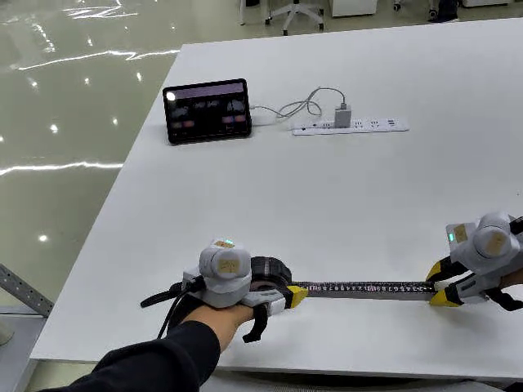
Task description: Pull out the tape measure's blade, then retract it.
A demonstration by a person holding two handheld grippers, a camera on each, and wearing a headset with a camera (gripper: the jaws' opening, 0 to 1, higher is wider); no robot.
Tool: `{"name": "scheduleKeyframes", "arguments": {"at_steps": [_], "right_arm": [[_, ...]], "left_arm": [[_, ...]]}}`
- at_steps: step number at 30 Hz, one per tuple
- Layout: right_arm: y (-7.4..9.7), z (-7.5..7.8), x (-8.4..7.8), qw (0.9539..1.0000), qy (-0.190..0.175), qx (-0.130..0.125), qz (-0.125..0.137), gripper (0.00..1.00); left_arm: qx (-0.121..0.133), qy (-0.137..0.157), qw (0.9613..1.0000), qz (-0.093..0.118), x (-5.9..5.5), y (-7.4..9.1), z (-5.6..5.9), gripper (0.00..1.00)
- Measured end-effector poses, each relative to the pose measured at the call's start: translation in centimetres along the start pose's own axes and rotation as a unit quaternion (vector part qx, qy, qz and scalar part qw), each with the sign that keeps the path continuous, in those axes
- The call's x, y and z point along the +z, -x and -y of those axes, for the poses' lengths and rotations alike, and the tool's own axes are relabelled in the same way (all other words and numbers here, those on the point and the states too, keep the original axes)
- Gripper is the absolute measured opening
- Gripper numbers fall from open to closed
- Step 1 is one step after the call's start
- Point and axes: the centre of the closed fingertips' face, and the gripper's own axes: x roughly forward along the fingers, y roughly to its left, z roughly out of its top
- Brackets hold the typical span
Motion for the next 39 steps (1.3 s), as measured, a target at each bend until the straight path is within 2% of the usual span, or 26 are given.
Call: {"name": "scheduleKeyframes", "arguments": {"at_steps": [2,5,7,9,11,12,14,17,19,22,25,30,33,34,36,37,39], "right_arm": [[-0.1,0.0,0.1,1.0000,0.006,0.001,-0.001,0.12],[-0.2,0.0,0.0,0.9999,0.008,0.004,-0.006,0.12],[-0.2,0.0,-0.1,0.9999,0.008,0.007,-0.013,0.12],[-0.2,0.0,-0.1,0.9999,0.003,0.008,-0.015,0.12],[-0.2,-0.2,0.0,0.9997,0.012,0.004,-0.020,0.12],[-0.3,-0.2,0.0,0.9995,0.014,0.003,-0.027,0.11],[-0.3,0.3,-0.3,0.9985,0.029,0.001,-0.047,0.11],[-0.3,0.4,-0.4,0.9980,0.030,0.001,-0.055,0.11],[-0.3,0.7,-0.5,0.9982,0.019,0.004,-0.056,0.11],[-0.4,0.8,-0.6,0.9982,-0.003,0.008,-0.060,0.11],[-0.5,0.5,-0.4,0.9977,-0.002,0.007,-0.068,0.11],[-0.5,0.5,-0.6,0.9976,-0.008,0.005,-0.069,0.11],[-0.5,0.5,-0.5,0.9973,0.000,0.008,-0.073,0.11],[-0.5,0.5,-0.5,0.9971,0.000,0.007,-0.076,0.11],[-0.6,0.7,-0.6,0.9969,-0.005,0.007,-0.078,0.11],[-0.6,0.7,-0.6,0.9969,-0.007,0.007,-0.078,0.11],[-0.7,0.8,-0.7,0.9971,-0.008,0.008,-0.075,0.11]], "left_arm": [[-0.001,0.003,1.0000,-0.003,-0.2,0.0,0.1,1.00],[0.003,0.006,1.0000,0.004,0.1,0.0,-0.1,1.00],[0.013,-0.002,0.9999,0.007,0.4,0.1,-0.5,1.00],[0.021,0.016,0.9996,0.009,0.6,0.0,-0.8,1.00],[0.043,0.021,0.9987,0.017,1.1,0.0,-1.3,0.98],[0.046,0.029,0.9983,0.023,1.3,-0.1,-1.3,0.97],[0.045,0.034,0.9982,0.020,1.2,-0.5,-0.9,0.93],[0.044,0.037,0.9981,0.023,1.3,-0.8,-0.6,0.89],[0.045,0.036,0.9981,0.022,1.2,-0.8,-0.4,0.87],[0.051,0.043,0.9977,0.014,0.8,-0.8,-0.5,0.79],[0.062,0.055,0.9966,0.006,0.5,-1.0,-0.8,0.78],[0.072,0.064,0.9953,0.012,0.7,-1.2,-1.1,0.75],[0.072,0.092,0.9932,0.010,0.6,-1.5,-1.0,0.75],[0.074,0.087,0.9934,0.006,0.5,-1.6,-1.0,0.73],[0.086,0.064,0.9942,-0.008,0.2,-1.5,-1.3,0.65],[0.078,0.070,0.9945,-0.001,0.6,-1.7,-0.9,0.64],[0.078,0.070,0.9945,-0.004,0.5,-1.7,-1.0,0.64]]}}
